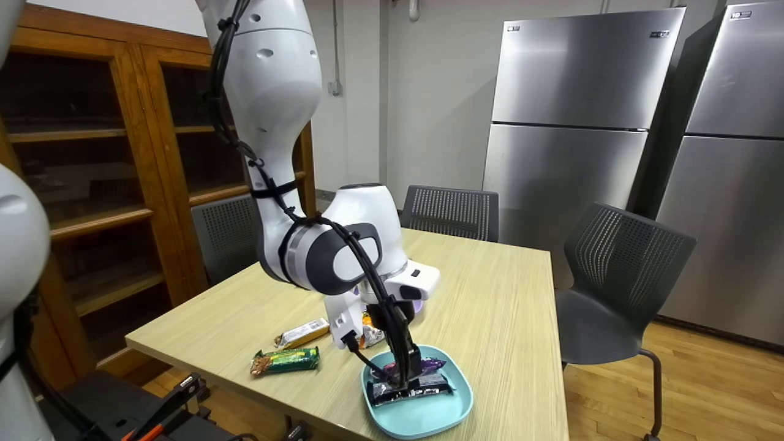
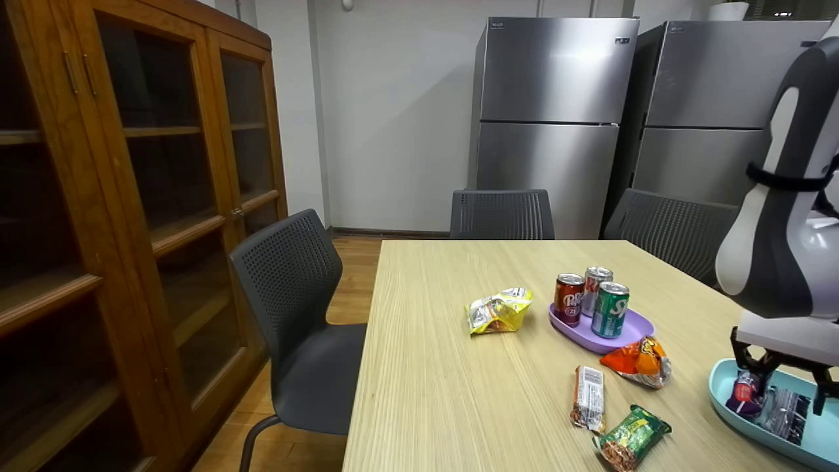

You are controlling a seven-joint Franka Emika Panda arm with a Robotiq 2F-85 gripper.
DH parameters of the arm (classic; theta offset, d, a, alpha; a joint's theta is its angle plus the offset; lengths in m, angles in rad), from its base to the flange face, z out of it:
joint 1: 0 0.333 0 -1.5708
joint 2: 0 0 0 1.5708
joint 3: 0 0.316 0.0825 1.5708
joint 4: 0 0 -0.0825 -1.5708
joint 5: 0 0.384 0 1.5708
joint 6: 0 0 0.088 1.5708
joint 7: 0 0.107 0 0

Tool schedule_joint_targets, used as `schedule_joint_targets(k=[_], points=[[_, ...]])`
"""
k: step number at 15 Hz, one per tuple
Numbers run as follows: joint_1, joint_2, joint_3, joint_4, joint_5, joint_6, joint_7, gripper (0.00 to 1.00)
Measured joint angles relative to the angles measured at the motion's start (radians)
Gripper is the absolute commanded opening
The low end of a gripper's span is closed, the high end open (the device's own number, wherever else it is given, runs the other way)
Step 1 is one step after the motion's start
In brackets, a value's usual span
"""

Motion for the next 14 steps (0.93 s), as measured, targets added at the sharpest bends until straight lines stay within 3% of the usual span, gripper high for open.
schedule_joint_targets(k=[1,2,9,14], points=[[0.008,-0.005,-0.002,0.000,-0.001,0.000,-0.021,0.97],[0.019,-0.012,-0.007,0.000,-0.003,0.000,-0.041,0.99],[0.092,-0.144,-0.030,-0.050,-0.067,-0.006,-0.187,1.00],[0.165,-0.240,-0.034,-0.114,-0.110,-0.033,-0.202,1.00]])
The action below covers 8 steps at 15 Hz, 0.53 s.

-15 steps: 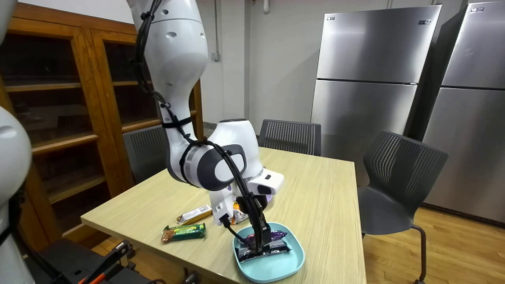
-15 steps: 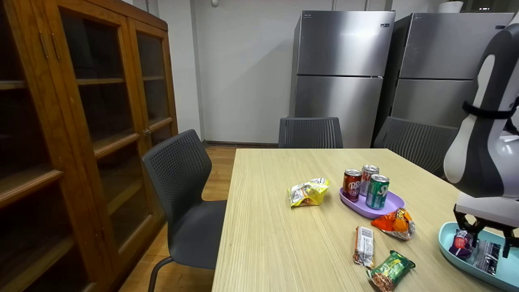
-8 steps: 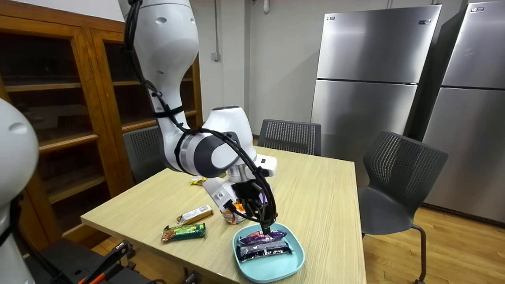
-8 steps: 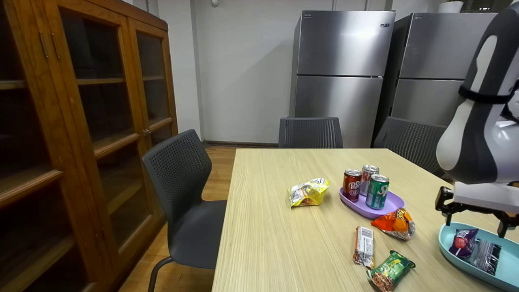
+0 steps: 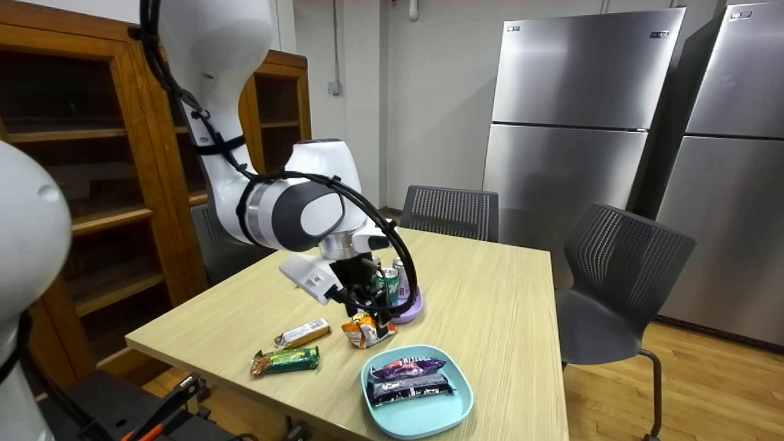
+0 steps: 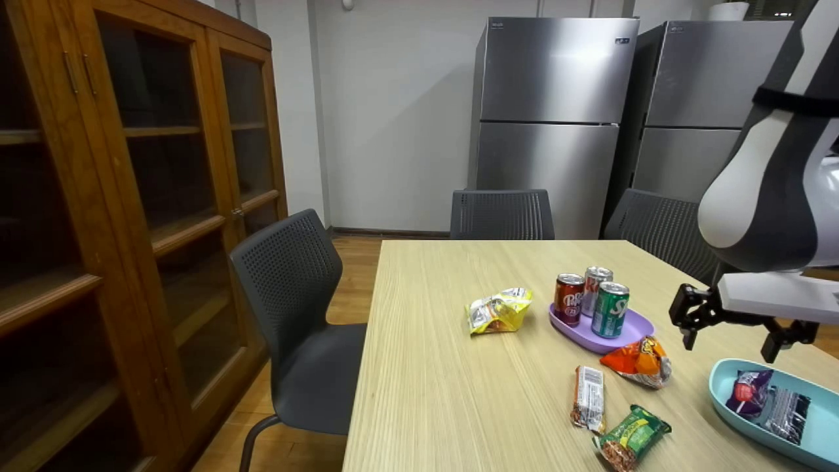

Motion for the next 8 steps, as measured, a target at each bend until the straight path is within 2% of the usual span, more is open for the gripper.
schedule_joint_targets(k=[8], points=[[0.149,-0.056,0.019,-0.045,-0.005,-0.005,0.003,1.00]])
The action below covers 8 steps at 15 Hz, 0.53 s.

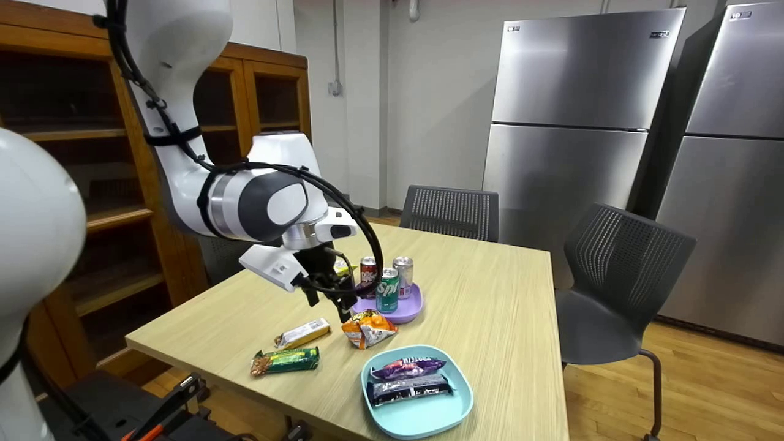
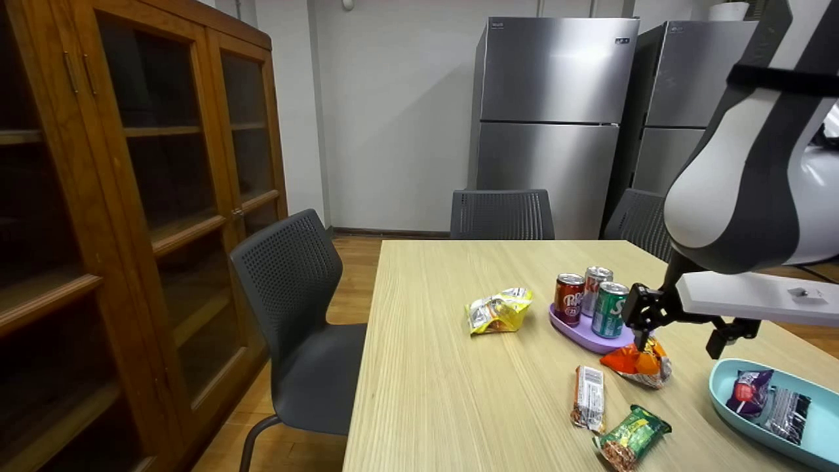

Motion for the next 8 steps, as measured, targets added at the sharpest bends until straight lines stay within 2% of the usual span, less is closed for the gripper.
schedule_joint_targets(k=[4,6,8], points=[[0.001,0.000,0.079,0.003,0.018,0.002,0.005,1.00],[-0.049,0.000,0.164,0.009,0.025,0.003,0.014,1.00],[-0.129,0.001,0.261,0.017,0.036,0.003,0.016,1.00]])
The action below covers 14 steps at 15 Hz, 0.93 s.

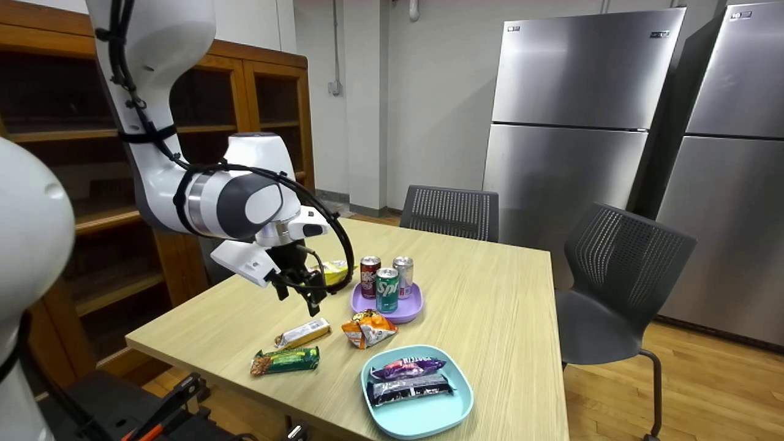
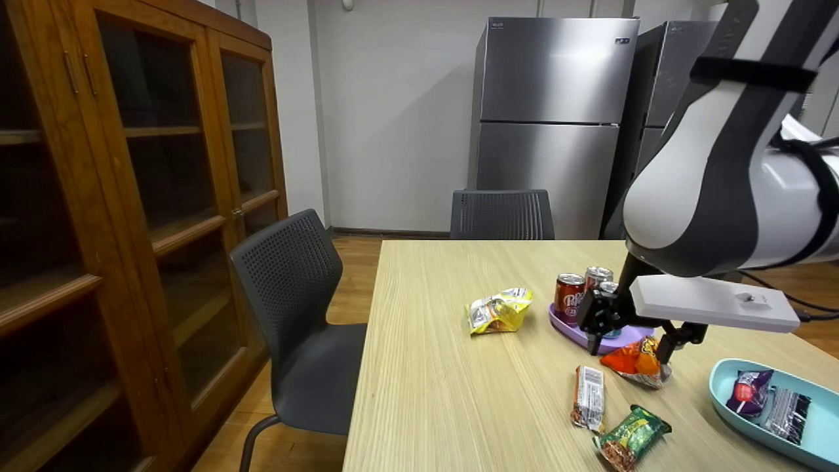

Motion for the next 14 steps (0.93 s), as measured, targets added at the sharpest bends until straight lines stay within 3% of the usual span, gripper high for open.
schedule_joint_targets(k=[4,8,11,14], points=[[-0.160,0.031,0.163,0.028,0.020,0.000,-0.001,1.00],[-0.304,0.110,0.283,0.077,0.026,0.001,-0.011,1.00],[-0.381,0.180,0.337,0.124,0.026,0.004,-0.024,1.00],[-0.415,0.239,0.358,0.170,0.026,0.004,-0.038,1.00]])
